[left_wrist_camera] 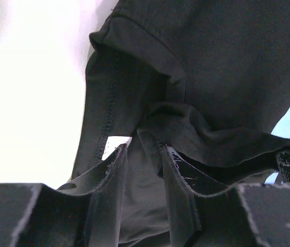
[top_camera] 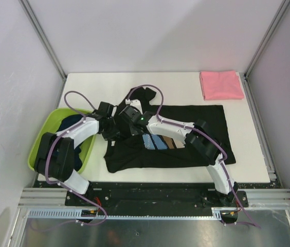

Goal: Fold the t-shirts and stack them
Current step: Fold the flattened tshirt in 1/3 of the way

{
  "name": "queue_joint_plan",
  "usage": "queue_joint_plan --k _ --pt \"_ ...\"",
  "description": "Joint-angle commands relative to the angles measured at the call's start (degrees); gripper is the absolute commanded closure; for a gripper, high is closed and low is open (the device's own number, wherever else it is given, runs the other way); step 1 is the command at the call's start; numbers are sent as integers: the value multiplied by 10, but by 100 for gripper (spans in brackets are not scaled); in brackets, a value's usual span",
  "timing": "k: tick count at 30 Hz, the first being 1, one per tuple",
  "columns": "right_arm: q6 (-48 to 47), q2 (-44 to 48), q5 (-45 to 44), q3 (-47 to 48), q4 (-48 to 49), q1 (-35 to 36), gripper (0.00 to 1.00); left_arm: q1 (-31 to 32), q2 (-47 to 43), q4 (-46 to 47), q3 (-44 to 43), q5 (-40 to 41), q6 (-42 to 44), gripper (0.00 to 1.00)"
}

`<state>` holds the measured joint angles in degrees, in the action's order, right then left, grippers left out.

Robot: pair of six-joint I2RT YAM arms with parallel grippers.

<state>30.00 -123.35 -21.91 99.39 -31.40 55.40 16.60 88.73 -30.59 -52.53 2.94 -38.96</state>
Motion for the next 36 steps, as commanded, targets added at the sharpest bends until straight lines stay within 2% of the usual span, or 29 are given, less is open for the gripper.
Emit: queue_joint_plan --k 1,7,11,15,20,22,36 --pt "24 13 2 -6 16 -4 100 2 17 23 -25 16 8 62" --pt "32 20 7 -15 20 -11 100 2 28 27 -36 26 14 63" --pt "35 24 10 -20 21 -14 100 2 34 30 -46 27 18 67" --pt "40 30 12 -31 25 -18 100 3 41 33 -56 24 23 77" --pt "49 44 19 -51 37 -24 100 4 39 34 -64 20 29 95" --pt "54 50 22 -59 41 -28 100 6 35 34 -66 19 30 99" --pt "66 87 39 -83 64 -54 100 9 12 33 -102 6 28 100"
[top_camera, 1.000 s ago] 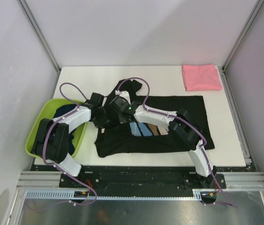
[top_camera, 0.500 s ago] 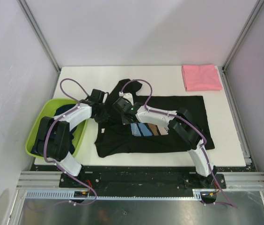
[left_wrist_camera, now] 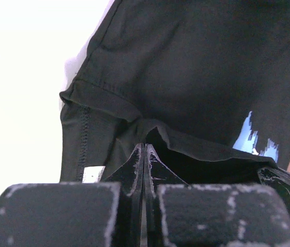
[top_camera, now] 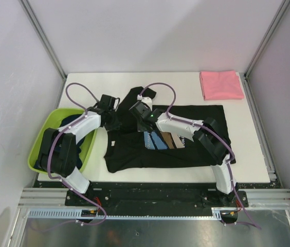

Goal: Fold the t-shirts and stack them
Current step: Fold the flattened tshirt in 1/3 of the way

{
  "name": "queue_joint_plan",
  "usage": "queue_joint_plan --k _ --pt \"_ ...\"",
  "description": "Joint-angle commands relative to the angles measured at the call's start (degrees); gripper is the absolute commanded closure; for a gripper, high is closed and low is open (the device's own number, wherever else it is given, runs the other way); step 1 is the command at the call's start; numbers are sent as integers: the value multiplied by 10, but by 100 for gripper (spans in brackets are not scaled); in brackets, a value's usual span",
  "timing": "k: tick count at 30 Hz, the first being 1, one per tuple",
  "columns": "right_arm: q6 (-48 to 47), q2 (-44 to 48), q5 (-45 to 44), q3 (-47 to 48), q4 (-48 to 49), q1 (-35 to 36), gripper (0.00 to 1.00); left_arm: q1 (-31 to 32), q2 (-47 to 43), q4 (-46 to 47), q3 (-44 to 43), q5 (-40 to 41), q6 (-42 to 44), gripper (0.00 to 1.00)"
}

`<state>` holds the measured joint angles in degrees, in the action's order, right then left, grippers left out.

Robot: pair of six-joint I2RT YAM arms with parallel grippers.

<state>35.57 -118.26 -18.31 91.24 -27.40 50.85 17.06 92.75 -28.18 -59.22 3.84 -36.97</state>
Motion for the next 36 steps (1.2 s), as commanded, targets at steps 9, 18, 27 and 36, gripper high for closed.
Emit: queue_joint_plan --k 9,18,27,36 --pt "12 36 14 -10 30 -17 100 4 -11 9 -73 7 5 100" --pt "9 43 27 -14 37 -30 99 4 10 7 -82 4 14 96" --pt "13 61 37 -12 20 -56 47 6 -74 3 -3 -11 3 48" --pt "38 210 18 -119 -39 -112 47 15 -196 -10 128 -24 -26 66"
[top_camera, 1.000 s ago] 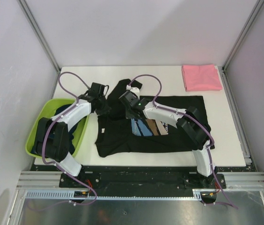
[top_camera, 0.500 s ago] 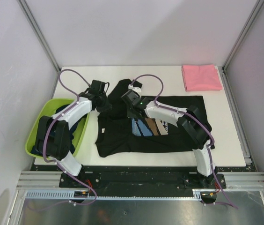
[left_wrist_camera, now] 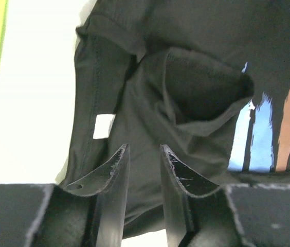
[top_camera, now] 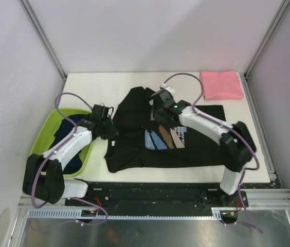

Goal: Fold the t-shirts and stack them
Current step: Fold the flattened tshirt in 1/3 of the way

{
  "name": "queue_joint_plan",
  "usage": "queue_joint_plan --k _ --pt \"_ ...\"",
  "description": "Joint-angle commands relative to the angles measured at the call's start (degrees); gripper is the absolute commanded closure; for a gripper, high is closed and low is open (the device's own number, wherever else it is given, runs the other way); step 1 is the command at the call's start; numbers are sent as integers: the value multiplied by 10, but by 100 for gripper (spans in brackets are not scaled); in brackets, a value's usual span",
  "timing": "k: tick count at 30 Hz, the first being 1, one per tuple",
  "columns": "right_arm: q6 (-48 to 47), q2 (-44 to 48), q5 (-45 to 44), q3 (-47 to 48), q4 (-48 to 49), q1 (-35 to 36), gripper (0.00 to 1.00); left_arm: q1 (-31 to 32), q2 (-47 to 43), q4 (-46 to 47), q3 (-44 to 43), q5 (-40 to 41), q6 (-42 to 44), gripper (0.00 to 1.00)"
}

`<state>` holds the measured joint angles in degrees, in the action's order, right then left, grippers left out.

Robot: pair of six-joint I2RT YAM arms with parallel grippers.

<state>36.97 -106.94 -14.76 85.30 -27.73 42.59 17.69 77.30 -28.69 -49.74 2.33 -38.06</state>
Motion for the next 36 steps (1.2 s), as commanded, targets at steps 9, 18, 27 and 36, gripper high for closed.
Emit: queue_joint_plan --k 9,18,27,36 --pt "38 275 -9 -245 -73 -110 52 63 1 -2 13 -45 15 63" --pt "51 395 19 -382 -112 -253 54 155 76 24 -32 -74 16 64" --pt "55 396 44 -442 -93 -336 56 156 41 37 35 -5 -75 63" --pt "66 341 39 -444 -60 -351 61 130 1 39 112 33 -101 62"
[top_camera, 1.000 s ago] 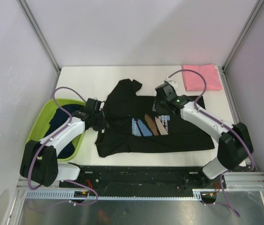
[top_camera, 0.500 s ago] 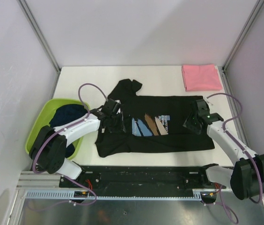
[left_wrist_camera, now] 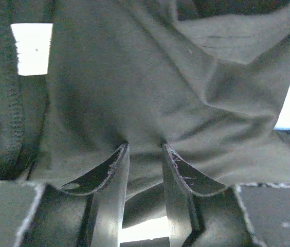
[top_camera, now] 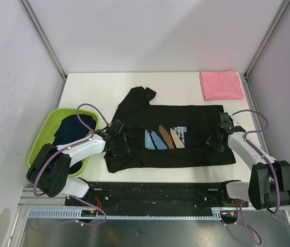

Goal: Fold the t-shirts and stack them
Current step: Fold the flattened tshirt in 1/3 of the way

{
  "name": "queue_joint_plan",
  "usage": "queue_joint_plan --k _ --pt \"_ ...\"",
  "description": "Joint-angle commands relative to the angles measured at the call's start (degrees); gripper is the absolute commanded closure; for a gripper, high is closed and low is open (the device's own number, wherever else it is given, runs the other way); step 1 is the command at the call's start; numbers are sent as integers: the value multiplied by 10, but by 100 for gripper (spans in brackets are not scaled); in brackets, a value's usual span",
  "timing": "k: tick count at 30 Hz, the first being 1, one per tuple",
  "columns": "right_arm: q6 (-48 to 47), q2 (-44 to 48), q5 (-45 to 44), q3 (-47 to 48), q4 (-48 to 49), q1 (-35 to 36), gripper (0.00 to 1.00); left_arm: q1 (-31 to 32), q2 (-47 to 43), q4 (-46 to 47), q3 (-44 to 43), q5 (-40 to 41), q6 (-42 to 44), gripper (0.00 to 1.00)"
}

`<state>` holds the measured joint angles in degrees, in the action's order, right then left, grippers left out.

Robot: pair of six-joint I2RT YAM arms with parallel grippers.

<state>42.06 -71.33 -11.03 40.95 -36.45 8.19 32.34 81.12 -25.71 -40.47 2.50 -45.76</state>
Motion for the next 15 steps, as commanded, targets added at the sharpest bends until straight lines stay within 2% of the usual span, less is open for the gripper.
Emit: queue_joint_plan --k 1,5,11,15 --pt "17 -21 6 -1 32 -8 62 -21 -46 9 26 31 -26 63" --pt "22 -39 9 -1 38 -9 63 -33 -79 7 59 31 -42 65" --pt "21 -41 3 -1 38 -16 87 -39 -89 3 89 46 -57 69" --pt "17 -45 5 -1 39 -28 98 -45 -88 -1 100 60 -60 69"
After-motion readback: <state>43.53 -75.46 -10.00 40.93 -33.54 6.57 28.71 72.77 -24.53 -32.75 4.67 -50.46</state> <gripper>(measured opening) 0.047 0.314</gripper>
